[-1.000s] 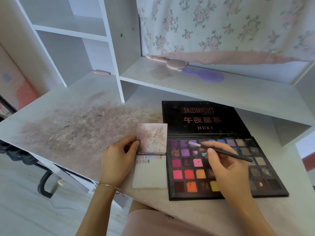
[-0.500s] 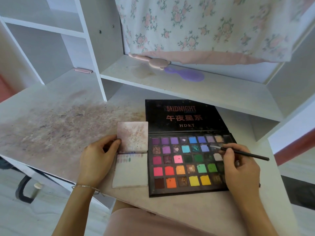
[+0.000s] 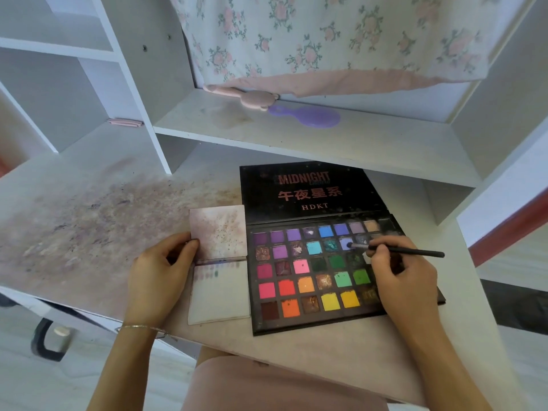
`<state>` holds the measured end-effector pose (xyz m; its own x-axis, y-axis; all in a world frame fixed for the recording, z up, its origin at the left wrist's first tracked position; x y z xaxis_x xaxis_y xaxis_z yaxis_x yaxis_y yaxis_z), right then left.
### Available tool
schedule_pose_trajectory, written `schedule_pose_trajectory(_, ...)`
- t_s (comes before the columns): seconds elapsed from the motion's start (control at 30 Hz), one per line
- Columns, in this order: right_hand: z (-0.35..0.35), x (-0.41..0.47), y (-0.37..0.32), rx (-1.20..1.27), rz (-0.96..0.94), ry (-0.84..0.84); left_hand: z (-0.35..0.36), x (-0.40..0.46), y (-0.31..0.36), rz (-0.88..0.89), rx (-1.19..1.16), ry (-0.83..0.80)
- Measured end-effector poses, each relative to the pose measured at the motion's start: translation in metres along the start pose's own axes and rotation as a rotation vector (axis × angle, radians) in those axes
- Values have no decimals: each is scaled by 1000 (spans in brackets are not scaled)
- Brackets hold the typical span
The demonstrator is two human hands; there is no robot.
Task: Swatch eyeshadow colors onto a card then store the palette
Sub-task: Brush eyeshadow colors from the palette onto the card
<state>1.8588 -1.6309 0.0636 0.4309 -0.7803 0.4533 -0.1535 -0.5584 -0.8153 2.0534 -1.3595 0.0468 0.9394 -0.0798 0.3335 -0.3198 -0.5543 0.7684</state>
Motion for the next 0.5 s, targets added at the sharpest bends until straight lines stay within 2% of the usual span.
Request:
schedule_pose_trajectory(0.2, 1, 0, 1, -20, 3, -12, -1, 0, 1, 17, 4, 1)
schedule_pose_trajectory(0.33, -2, -1, -7, 66, 9, 22, -1, 0, 1, 24, 3, 2)
schedule_pose_trajectory(0.5, 14, -13, -33, 153, -84, -108, 0, 1, 2, 22, 8, 5)
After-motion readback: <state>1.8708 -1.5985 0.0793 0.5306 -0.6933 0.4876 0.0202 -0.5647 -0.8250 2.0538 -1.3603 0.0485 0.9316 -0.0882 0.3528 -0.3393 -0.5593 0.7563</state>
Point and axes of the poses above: each hand's wrist, its own x-axis towards the middle knuckle, its own z-axis out of the palm, y = z × x, the point moved 7 cm from there along x, towards the middle knuckle, and after that the axes turned 12 degrees about y, right-handed, at the moved point
